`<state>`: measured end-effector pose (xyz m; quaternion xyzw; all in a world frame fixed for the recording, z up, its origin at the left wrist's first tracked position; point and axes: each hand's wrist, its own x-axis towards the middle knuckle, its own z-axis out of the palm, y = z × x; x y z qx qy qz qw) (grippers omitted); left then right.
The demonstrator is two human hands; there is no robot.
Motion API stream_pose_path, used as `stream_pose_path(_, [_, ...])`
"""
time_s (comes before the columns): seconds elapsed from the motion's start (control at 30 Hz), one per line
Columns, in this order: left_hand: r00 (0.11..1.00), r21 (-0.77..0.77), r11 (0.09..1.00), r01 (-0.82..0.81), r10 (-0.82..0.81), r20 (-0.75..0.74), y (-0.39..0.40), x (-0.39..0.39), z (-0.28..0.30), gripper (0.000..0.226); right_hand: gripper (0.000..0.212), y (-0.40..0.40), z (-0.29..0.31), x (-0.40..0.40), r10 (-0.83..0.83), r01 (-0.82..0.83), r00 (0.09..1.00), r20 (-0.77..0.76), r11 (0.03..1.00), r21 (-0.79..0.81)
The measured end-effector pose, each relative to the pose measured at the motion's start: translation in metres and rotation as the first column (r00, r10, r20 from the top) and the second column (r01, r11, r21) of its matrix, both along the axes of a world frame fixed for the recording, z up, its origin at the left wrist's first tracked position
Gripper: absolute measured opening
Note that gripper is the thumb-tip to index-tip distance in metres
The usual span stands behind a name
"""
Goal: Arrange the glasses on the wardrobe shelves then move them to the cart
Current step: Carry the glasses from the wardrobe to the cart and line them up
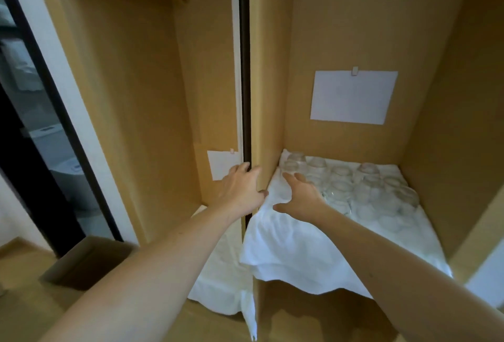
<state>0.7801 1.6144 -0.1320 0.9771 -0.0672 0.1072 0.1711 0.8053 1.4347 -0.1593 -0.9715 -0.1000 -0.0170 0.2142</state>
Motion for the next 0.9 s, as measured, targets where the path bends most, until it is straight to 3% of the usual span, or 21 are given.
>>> stream_pose_path(0.17, [0.997, 0.030, 0.997, 0.078, -0.077, -0.004, -0.033, 0.034, -0.004, 0.060, 0.102, -0.034, -0.008, 0.023, -0.070, 0.070, 0.997, -0.012, 0.998, -0.008])
stream_pose_path(0.33, [0.993, 0.027, 0.992, 0.121, -0.121, -0.002, -0.068, 0.079, -0.005, 0.068, 0.101, -0.067, -0.010, 0.060, -0.099, 0.099, 0.995, -0.013, 0.995, -0.024])
stream_pose_path(0.57, [0.989, -0.013, 0.989, 0.149, -0.149, -0.006, -0.112, 0.150, -0.005, 0.050, 0.098, -0.112, -0.010, 0.126, -0.120, 0.120, 0.993, 0.003, 0.992, -0.048])
stream_pose_path(0.9, [0.993, 0.019, 0.996, 0.089, -0.087, -0.084, -0.142, 0.237, -0.030, 0.063, 0.099, -0.139, -0.022, 0.213, -0.062, 0.060, 0.996, -0.063, 0.998, -0.022])
